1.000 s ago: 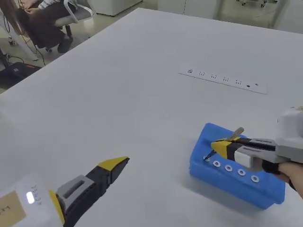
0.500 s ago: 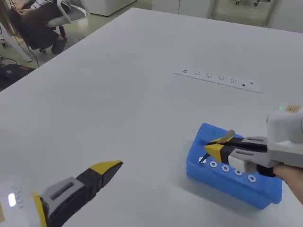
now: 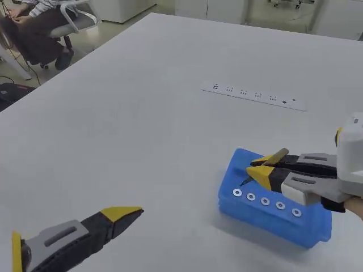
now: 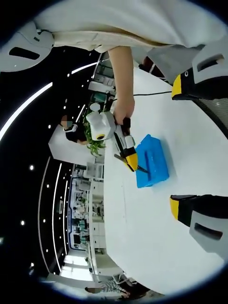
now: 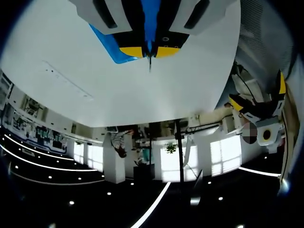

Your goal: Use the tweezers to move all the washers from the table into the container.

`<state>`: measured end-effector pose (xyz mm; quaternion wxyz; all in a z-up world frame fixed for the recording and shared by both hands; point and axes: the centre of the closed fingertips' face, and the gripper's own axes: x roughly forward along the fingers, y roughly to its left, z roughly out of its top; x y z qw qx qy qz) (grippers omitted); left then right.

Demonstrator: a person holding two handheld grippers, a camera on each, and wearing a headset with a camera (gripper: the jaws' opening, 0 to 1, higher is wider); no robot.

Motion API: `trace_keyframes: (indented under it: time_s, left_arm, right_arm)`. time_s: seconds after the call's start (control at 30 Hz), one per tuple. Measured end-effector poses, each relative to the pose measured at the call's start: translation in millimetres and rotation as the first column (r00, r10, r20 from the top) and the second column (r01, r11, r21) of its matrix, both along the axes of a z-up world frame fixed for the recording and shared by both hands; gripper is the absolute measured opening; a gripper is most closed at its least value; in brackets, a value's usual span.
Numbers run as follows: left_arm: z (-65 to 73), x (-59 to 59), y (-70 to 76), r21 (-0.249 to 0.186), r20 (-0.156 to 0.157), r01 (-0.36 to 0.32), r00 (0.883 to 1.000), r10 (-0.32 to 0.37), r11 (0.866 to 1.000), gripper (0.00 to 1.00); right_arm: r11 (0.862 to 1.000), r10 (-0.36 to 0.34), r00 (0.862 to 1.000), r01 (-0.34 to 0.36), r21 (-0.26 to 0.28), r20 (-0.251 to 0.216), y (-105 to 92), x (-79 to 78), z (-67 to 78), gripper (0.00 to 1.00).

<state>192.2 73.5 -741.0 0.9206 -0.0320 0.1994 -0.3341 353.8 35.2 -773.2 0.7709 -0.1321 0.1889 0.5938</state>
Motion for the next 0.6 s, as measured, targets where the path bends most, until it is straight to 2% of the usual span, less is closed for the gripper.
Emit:
trace_keyframes:
  time_s: [0.23, 0.37, 0.47, 0.5, 0.57, 0.6]
  left_arm:
    - [-0.2, -3.4, -16.5, 0.017, -0.019, 0.096, 0.995, -0.095, 0.995, 0.78]
    - [1.3, -4.3, -23.6, 0.021, -0.015, 0.133, 0.991, -0.132, 0.991, 0.74]
    - [2.4, -5.2, -29.7, 0.025, -0.013, 0.163, 0.987, -0.163, 0.986, 0.72]
    - [2.3, -5.3, -31.4, 0.026, -0.012, 0.172, 0.985, -0.172, 0.985, 0.71]
    - [1.8, -6.6, -36.4, 0.031, -0.015, 0.201, 0.98, -0.2, 0.979, 0.68]
    - [1.2, -7.1, -39.5, 0.034, -0.019, 0.216, 0.976, -0.216, 0.976, 0.66]
  right_arm:
    - [1.0, 0.013, 1.0, -0.013, 0.001, 0.021, -18.7, -25.4, 16.7, 0.03]
    - [0.999, 0.035, 0.999, -0.034, -0.006, 0.028, -26.0, -42.4, 21.9, 0.03]
    - [0.998, 0.056, 0.998, -0.056, -0.012, 0.006, -31.0, -55.9, 20.6, 0.04]
    - [0.997, 0.075, 0.997, -0.075, -0.018, -0.023, -33.7, -64.4, 17.7, 0.04]
    - [0.997, 0.074, 0.997, -0.075, -0.016, -0.036, -37.4, -71.2, 15.8, 0.04]
    - [0.994, 0.099, 0.993, -0.101, -0.03, -0.057, -40.7, -80.5, 12.3, 0.03]
